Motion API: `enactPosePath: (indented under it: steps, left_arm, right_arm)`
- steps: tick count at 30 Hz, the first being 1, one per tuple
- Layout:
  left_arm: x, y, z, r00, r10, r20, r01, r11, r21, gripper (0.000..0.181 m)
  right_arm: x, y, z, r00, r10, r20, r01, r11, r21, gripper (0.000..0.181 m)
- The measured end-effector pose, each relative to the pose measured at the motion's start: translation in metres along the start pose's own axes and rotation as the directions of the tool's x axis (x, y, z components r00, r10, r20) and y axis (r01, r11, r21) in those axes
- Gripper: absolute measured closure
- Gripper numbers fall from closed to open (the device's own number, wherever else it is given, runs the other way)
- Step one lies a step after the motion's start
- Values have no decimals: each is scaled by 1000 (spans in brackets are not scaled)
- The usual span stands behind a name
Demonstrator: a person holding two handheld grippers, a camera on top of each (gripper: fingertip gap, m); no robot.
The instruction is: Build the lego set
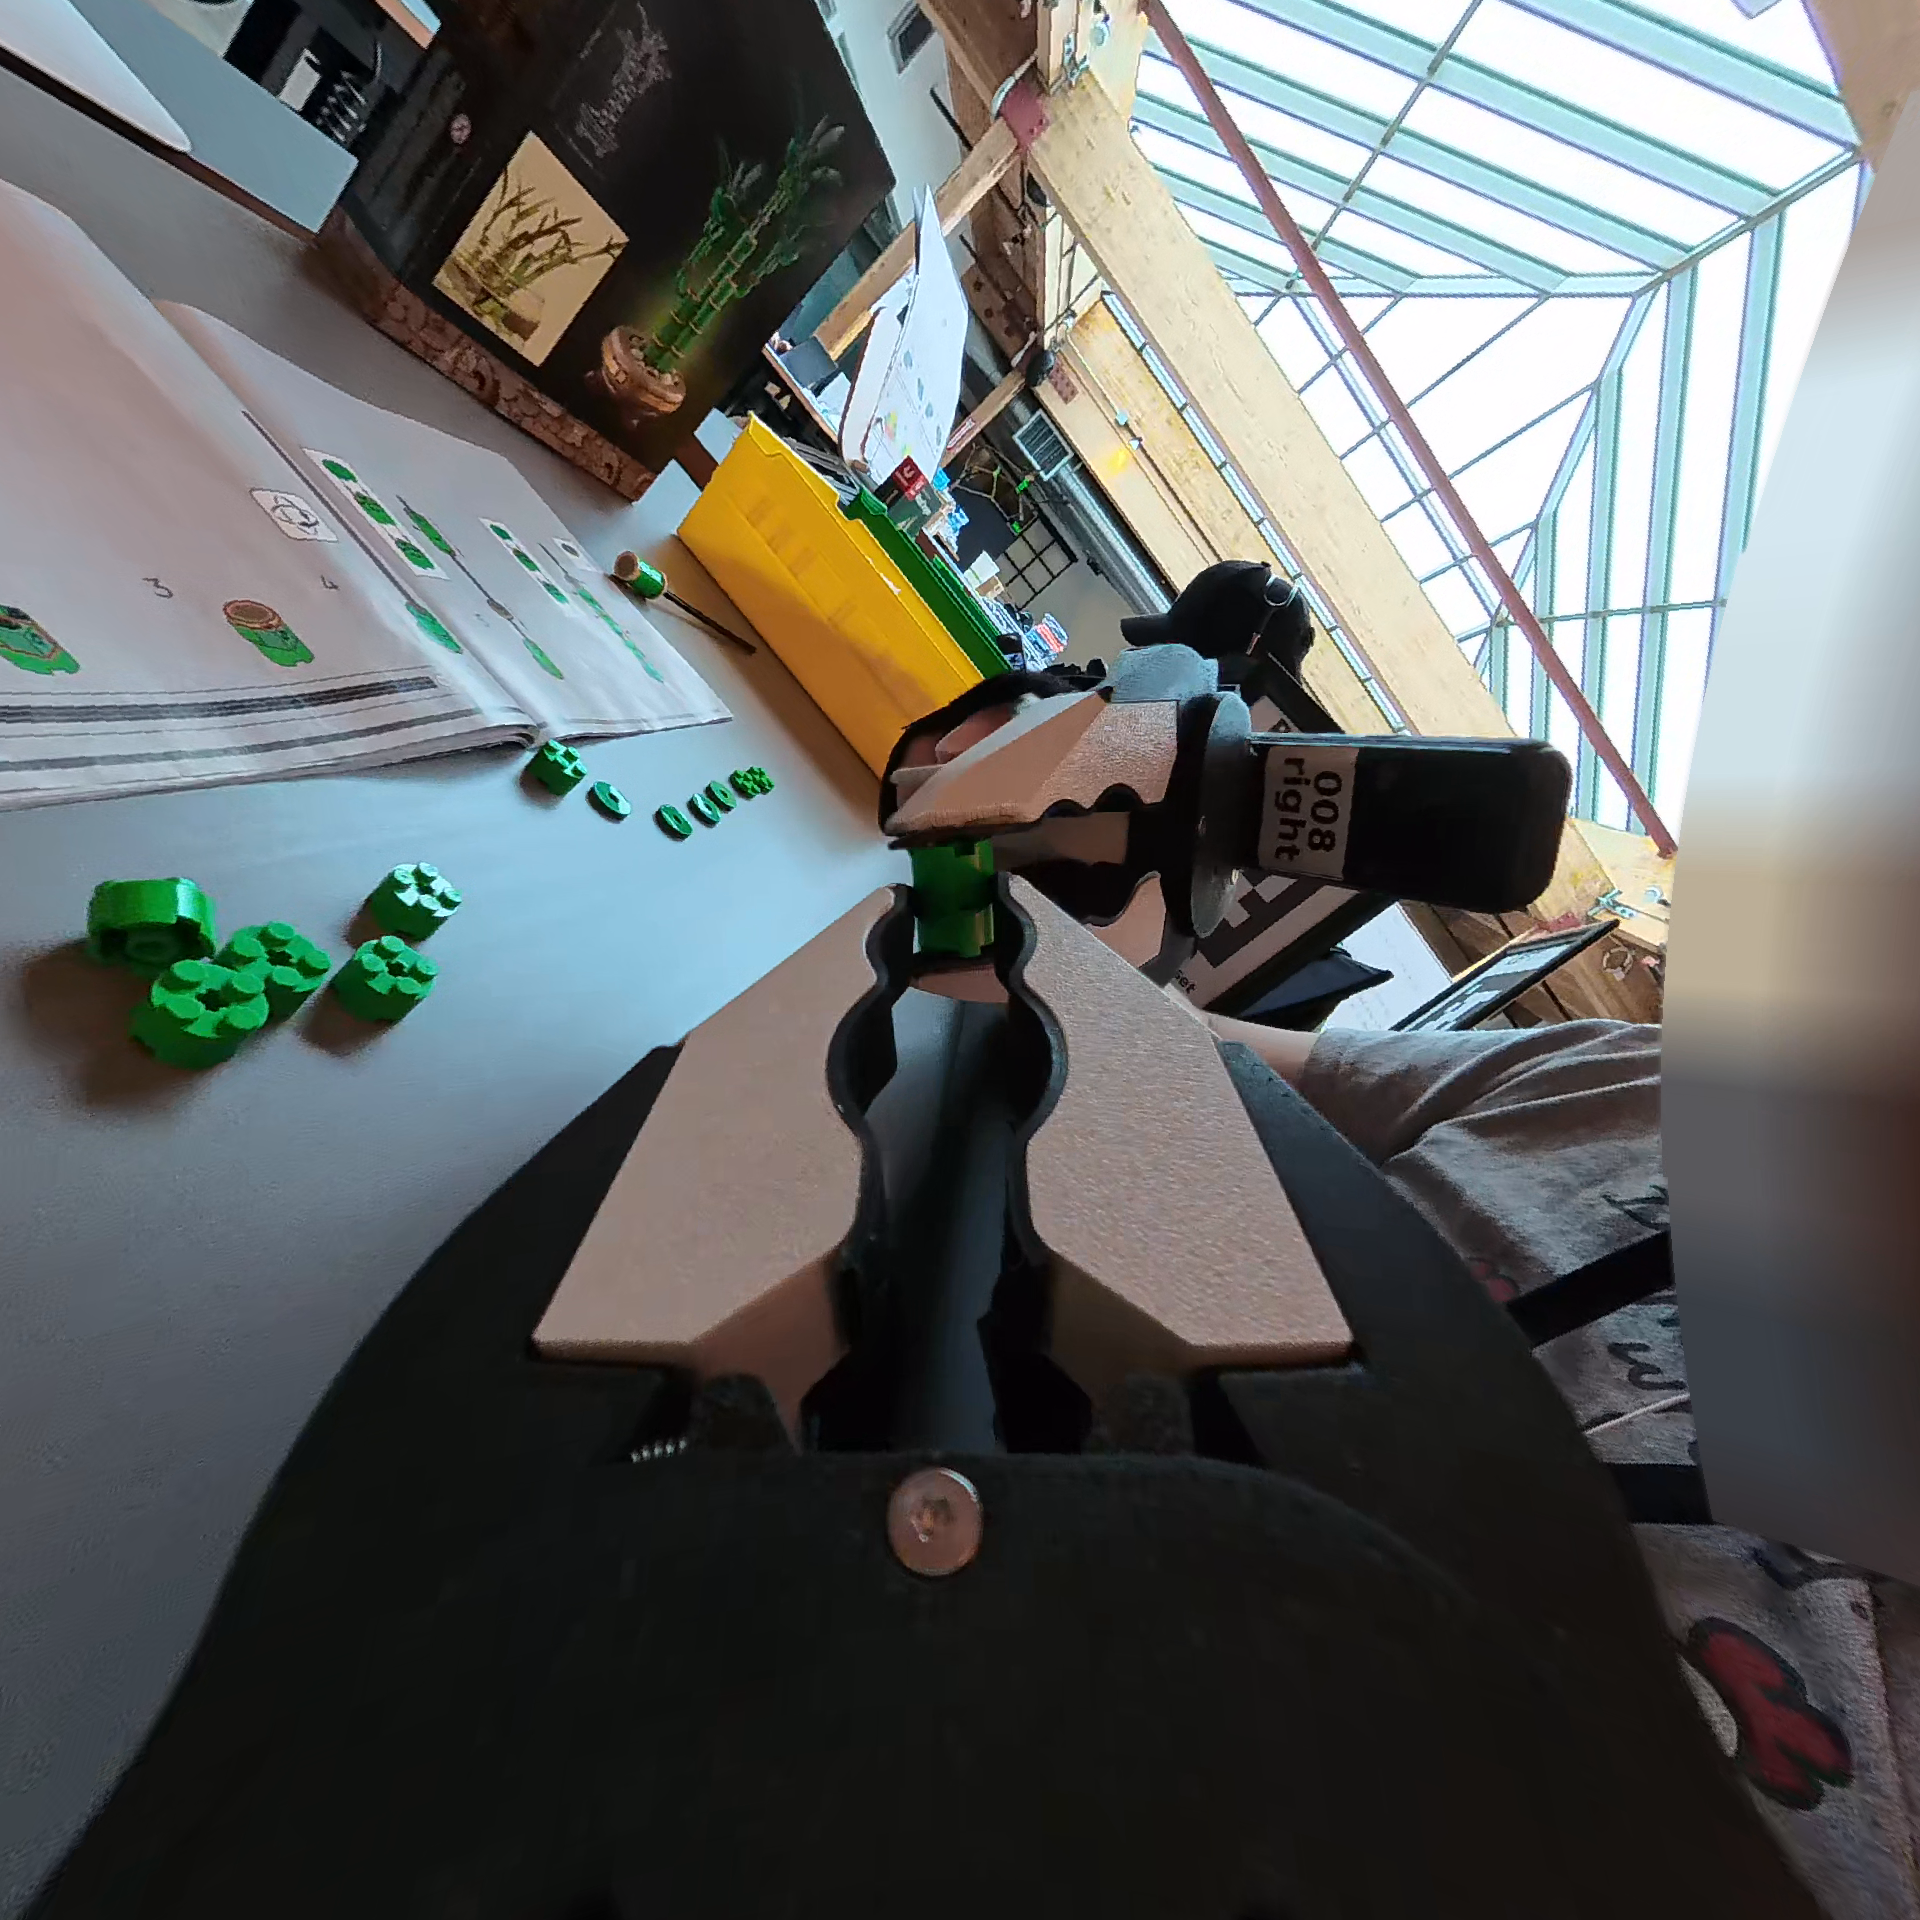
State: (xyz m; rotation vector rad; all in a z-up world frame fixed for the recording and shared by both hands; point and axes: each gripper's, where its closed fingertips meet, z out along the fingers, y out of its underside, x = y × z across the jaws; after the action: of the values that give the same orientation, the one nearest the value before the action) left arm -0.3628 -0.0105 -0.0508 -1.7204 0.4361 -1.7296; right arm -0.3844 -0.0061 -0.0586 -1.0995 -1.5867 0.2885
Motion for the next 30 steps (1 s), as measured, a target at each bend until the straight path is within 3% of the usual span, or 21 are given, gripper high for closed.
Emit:
enactPosePath:
  steps: [6, 9, 11, 13, 15, 18, 23, 26, 30]
  left_arm:
    - [4, -5, -2, 1000, -11, -27, 12, 1000, 22, 169]
    - [10, -14, -10, 977, 205, 50, -206, 978, 14, 156]
    - [4, -17, -13, 866, 458, 202, -458, 888, -52, 144]
    - [17, -15, -8, 751, 624, 213, -623, 778, -81, 139]
    - [34, -9, -3, 707, 688, 162, -690, 722, -57, 160]
    - [39, -3, -1, 776, 625, 85, -624, 780, -46, 150]
    - [56, -8, -6, 928, 348, -136, -344, 937, 52, 149]
    - [64, 0, -4, 945, 197, -262, -201, 980, 14, 154]
    - [60, 15, 6, 952, 145, -269, -170, 983, -72, 164]
  right_arm:
    - [7, -4, -2, 997, 75, 0, -75, 996, 51, 160]
    - [15, -15, -14, 972, 224, 67, -232, 961, 151, 160]
    - [12, -25, -23, 941, 288, 176, -324, 917, 234, 160]
    - [11, -33, -30, 913, 323, 248, -390, 869, 304, 159]
    - [13, -38, -35, 899, 331, 286, -420, 835, 355, 159]
    - [13, -42, -41, 909, 302, 286, -401, 820, 408, 160]
    - [3, -47, -41, 971, 144, 191, -215, 877, 430, 159]
    - [-4, -53, -40, 990, 50, 131, -102, 896, 432, 159]
    - [-12, -55, -34, 995, -18, 103, -26, 908, 418, 155]
